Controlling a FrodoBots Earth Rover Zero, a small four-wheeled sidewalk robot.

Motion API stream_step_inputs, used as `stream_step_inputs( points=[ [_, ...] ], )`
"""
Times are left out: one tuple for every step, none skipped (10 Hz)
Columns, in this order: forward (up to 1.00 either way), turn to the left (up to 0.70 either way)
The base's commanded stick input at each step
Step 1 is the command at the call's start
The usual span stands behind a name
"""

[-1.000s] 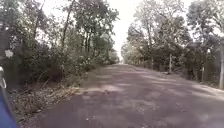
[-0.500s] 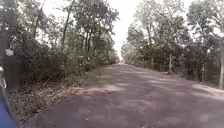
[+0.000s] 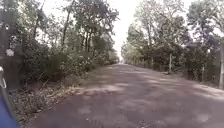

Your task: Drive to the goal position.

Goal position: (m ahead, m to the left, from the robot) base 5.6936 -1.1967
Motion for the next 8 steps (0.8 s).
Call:
stream_step_inputs(
  points=[
    [0.04, 0.00],
    [0.04, 0.00],
    [0.01, 0.00],
    [0.00, 0.00],
    [0.00, 0.00],
    [0.03, 0.00],
    [0.04, 0.00],
    [0.04, 0.00]
  ],
)
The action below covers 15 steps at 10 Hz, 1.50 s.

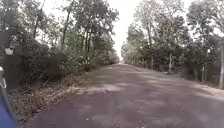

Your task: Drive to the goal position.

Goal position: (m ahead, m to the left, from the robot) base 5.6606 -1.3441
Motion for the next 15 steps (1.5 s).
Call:
stream_step_inputs(
  points=[
    [0.01, 0.00],
    [0.03, 0.00],
    [0.04, 0.00],
    [0.01, 0.00],
    [0.01, 0.00],
    [0.03, 0.00],
    [0.00, 0.00],
    [0.04, 0.00],
    [0.01, 0.00],
    [0.02, 0.00],
    [0.04, 0.00],
    [0.04, 0.00],
    [0.04, 0.00],
    [0.01, 0.00],
    [0.00, 0.00]
  ],
)
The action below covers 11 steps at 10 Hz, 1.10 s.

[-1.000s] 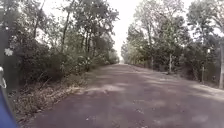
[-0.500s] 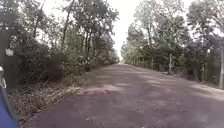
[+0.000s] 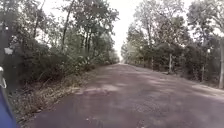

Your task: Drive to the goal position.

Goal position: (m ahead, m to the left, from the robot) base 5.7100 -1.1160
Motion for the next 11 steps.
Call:
stream_step_inputs(
  points=[
    [0.00, 0.00],
    [0.04, 0.00],
    [0.04, 0.00],
    [0.04, 0.00],
    [0.01, 0.00],
    [0.02, 0.00],
    [0.04, 0.00],
    [0.04, 0.00],
    [0.01, 0.00],
    [0.01, 0.00],
    [0.03, 0.00]
  ],
)
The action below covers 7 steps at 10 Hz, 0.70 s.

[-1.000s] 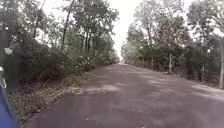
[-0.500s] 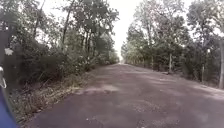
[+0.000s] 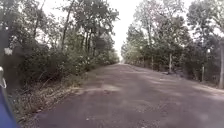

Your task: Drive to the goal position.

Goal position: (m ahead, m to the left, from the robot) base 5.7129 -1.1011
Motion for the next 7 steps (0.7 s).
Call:
stream_step_inputs(
  points=[
    [0.01, 0.00],
    [0.04, 0.00],
    [0.04, 0.00],
    [0.04, 0.00],
    [0.04, 0.00],
    [0.02, 0.00],
    [0.02, 0.00]
  ],
)
